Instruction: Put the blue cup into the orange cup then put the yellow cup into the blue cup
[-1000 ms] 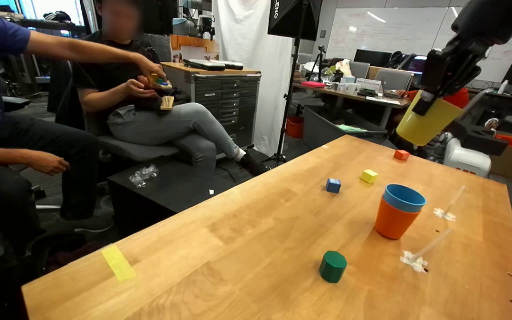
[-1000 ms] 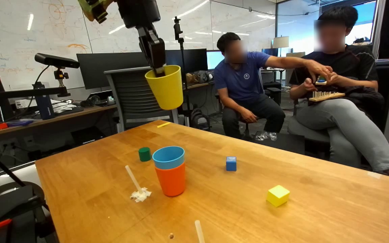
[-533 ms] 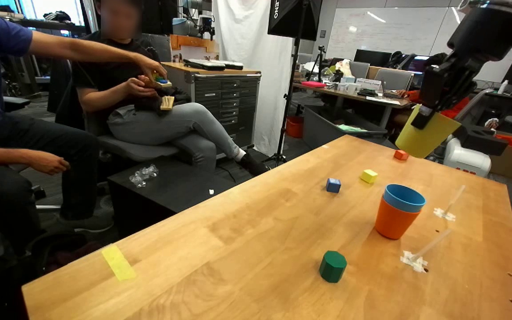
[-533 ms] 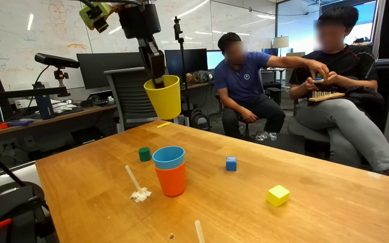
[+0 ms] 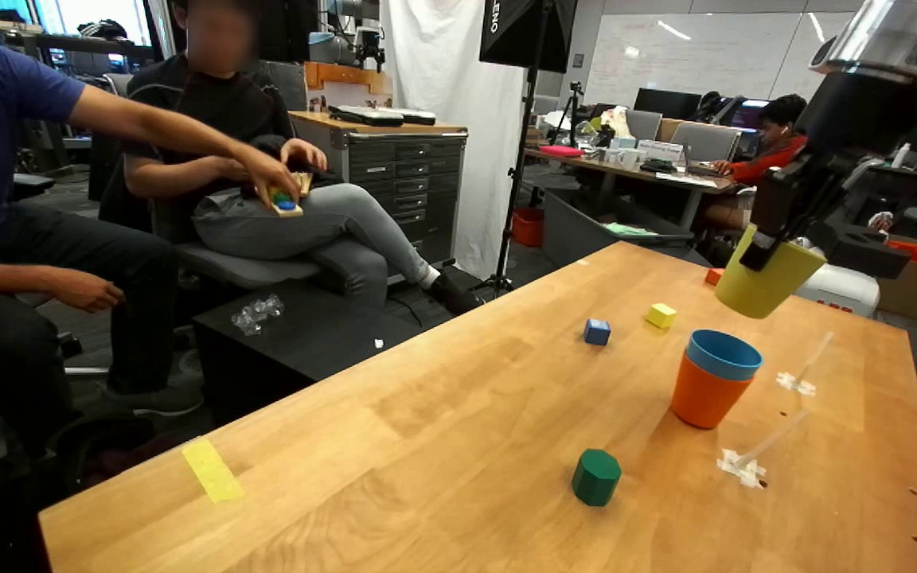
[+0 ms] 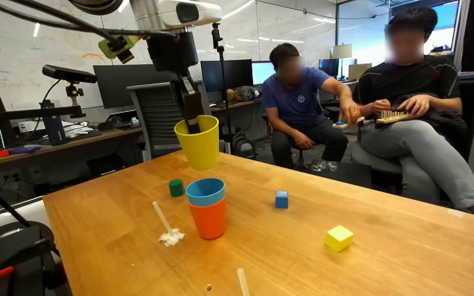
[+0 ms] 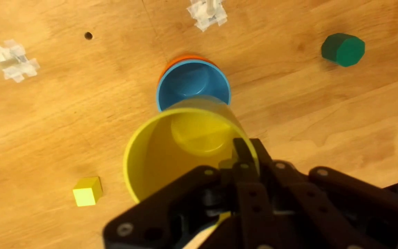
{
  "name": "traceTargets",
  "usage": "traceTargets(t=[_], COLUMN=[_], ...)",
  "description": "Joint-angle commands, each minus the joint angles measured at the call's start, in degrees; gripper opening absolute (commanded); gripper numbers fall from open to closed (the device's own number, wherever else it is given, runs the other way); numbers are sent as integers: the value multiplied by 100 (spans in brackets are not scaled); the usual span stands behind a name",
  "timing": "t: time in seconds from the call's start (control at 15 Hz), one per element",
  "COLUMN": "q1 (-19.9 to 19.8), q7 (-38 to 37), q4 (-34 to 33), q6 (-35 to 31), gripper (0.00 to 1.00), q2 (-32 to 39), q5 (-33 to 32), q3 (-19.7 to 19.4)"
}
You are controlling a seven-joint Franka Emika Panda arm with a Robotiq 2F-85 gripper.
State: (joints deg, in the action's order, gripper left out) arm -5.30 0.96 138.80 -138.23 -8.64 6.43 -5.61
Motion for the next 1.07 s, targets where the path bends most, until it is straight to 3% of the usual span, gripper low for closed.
traceTargets(t=[0.0, 0.4, 1.0], q1=[-5, 24, 30], q7=[267, 465, 580], q4=[94, 246, 314], q6=[-403, -1163, -1119], gripper=[1, 1, 1], q2=[174, 655, 886], q5=[50, 214, 228], q3=[-76, -46, 34])
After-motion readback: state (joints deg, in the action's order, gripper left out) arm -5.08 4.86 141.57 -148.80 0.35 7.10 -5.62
